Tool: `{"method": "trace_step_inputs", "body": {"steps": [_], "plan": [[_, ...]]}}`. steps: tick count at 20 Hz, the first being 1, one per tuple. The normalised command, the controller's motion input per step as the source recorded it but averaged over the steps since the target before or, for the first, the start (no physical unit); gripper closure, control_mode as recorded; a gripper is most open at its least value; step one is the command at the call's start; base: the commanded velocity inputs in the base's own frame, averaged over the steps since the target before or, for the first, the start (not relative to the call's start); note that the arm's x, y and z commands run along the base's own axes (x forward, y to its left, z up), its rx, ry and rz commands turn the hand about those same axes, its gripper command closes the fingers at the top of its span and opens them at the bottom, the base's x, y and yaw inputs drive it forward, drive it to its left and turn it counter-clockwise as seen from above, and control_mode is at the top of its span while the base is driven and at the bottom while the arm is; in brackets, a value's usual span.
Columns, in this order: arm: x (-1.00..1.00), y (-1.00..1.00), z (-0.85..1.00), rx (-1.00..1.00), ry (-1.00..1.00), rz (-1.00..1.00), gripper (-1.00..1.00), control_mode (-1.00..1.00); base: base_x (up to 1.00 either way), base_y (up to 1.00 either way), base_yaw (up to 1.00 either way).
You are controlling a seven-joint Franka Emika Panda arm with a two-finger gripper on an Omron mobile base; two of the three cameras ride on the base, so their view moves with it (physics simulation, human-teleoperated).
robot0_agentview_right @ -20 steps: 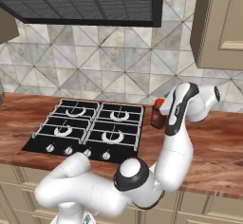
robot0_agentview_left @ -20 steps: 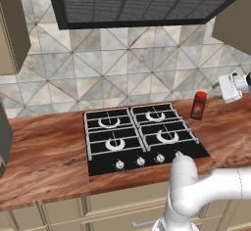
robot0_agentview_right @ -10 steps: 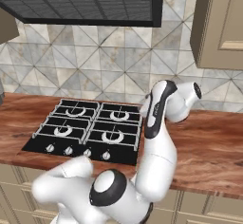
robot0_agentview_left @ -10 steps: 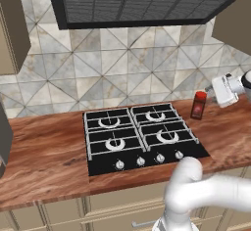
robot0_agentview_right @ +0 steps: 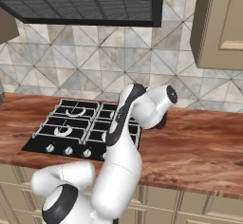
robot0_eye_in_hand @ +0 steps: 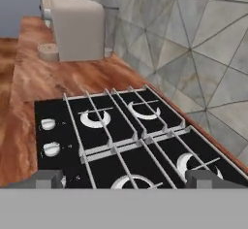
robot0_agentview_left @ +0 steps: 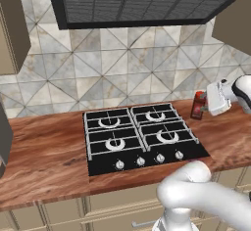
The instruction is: Collect the paprika, ketchup, and shaker from the cabinet and place them next to the stove.
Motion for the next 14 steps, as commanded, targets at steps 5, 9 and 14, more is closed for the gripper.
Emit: {"method": "trace_step_inputs", "body": {"steps": [5, 9, 14], "plan": [[-0.67, 0.51, 0.06, -0.02, 0.05, -0.35, -1.00, -1.00, 0.00, 0.00, 0.00], [-0.55, 0.40, 0.05, -0.02, 0.05, -0.42, -1.00, -1.00, 0.00, 0.00, 0.00], [-0.45, 0.34, 0.05, -0.02, 0.06, -0.46, -1.00, -1.00, 0.00, 0.00, 0.00]]}}
